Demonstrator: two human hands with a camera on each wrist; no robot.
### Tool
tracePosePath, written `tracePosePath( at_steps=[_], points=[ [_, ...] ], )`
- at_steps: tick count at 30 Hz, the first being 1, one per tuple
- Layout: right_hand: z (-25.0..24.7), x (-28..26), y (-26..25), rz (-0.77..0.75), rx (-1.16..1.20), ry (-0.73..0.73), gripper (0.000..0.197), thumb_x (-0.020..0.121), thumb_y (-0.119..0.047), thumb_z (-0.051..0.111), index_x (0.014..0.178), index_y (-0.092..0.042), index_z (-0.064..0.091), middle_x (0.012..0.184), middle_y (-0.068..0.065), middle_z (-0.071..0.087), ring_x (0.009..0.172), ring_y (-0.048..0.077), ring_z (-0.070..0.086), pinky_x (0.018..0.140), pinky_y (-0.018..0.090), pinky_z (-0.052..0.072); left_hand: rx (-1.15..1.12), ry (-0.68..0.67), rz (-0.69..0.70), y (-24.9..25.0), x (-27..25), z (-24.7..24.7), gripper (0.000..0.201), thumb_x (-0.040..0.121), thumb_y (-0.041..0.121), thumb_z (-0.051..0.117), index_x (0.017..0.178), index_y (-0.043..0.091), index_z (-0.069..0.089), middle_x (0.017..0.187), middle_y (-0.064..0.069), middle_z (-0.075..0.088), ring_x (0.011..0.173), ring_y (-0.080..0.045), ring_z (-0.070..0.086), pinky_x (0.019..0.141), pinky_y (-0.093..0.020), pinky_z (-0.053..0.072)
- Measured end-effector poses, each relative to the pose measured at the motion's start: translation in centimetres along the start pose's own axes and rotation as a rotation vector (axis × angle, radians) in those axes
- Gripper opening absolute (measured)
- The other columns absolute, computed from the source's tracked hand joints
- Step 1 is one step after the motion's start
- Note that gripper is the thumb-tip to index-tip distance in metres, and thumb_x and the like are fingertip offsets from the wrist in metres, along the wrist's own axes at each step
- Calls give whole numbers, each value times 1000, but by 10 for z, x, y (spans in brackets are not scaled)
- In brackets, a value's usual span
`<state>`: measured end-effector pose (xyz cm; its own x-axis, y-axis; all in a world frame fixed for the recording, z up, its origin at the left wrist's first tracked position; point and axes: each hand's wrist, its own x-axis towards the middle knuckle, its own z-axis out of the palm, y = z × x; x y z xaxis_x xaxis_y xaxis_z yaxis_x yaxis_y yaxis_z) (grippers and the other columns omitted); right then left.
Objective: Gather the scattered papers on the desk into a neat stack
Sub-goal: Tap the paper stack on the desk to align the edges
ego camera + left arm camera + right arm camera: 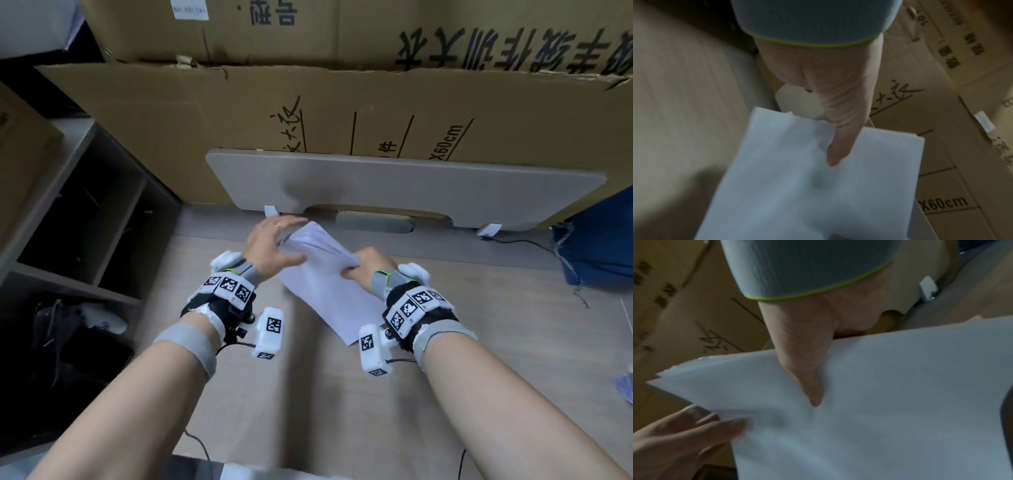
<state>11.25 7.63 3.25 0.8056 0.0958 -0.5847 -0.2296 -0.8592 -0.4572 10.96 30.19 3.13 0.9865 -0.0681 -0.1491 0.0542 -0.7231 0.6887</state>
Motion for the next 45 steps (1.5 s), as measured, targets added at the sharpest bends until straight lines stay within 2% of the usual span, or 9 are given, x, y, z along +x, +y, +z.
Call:
tracePosePath(
  at_steps=[4, 14, 20, 24, 28, 32, 37, 40, 45],
  points=[
    [-2, -1, -7, -91, -86, 5, 15, 76, -29, 67, 68, -17, 62, 57, -1, 51, 57, 25, 49, 50, 23, 32, -199, -163, -221, 7, 5, 6, 17, 69, 18, 87, 76, 12, 72, 68, 7, 65, 66, -11, 57, 66, -24, 44],
    [1, 3, 66, 231, 213, 173, 21, 61, -28, 75, 73, -12, 69, 62, 1, 56, 60, 19, 44, 55, 24, 36, -562, -31, -343, -19, -16, 9, 19, 78, 3, 80, 95, 9, 74, 92, -8, 73, 81, -19, 64, 76, -33, 50],
    [18, -6, 76, 293, 703, 175, 25, 68, -12, 81, 88, -7, 69, 89, 6, 69, 84, 26, 67, 73, 28, 48, -760, 55, -459, -33, -27, 11, 24, 78, 2, 79, 99, 9, 72, 90, -3, 78, 81, -24, 72, 78, -37, 56],
    [20, -3, 61, 336, 828, 235, 17, 75, 0, 71, 75, -11, 58, 88, 12, 65, 77, 24, 59, 71, 29, 45, -778, 136, -512, -30, -23, 20, 26, 72, 13, 85, 95, 11, 73, 93, -8, 77, 83, -28, 72, 86, -49, 58],
    [7, 10, 48, 345, 996, 420, 26, 75, 2, 68, 63, -13, 50, 73, 7, 58, 69, 19, 49, 68, 29, 41, -810, 213, -471, -16, -13, 20, 37, 71, 14, 86, 106, 9, 73, 99, -9, 77, 93, -25, 74, 86, -40, 59],
    [-12, 20, 44, 259, 939, 551, 8, 73, 1, 67, 74, -6, 64, 74, 6, 55, 71, 14, 43, 64, 27, 38, -790, 345, -384, -3, -7, 19, 24, 75, -4, 78, 94, 11, 73, 88, -2, 75, 77, -7, 70, 73, -15, 55],
    [16, 16, 73, 279, 737, 407, 17, 81, 2, 65, 86, -12, 56, 85, 6, 59, 78, 15, 50, 70, 23, 39, -598, 182, -525, -35, -16, 51, 28, 74, -12, 66, 83, 14, 68, 82, -3, 65, 75, -19, 56, 61, -19, 44],
    [30, 17, 92, 377, 785, 328, 24, 86, -2, 65, 95, -16, 47, 93, 3, 53, 86, 16, 48, 52, 11, 44, -538, 133, -594, -42, -19, 69, 30, 77, -15, 60, 82, 13, 70, 76, -1, 65, 65, -18, 54, 51, -10, 41],
    [37, 27, 91, 477, 743, 348, 23, 74, -5, 71, 63, -15, 53, 68, 2, 57, 70, 20, 50, 66, 27, 43, -533, 182, -653, -36, -20, 66, 22, 73, -12, 59, 87, 2, 69, 74, -6, 58, 64, -20, 44, 54, -23, 36]
  ],
)
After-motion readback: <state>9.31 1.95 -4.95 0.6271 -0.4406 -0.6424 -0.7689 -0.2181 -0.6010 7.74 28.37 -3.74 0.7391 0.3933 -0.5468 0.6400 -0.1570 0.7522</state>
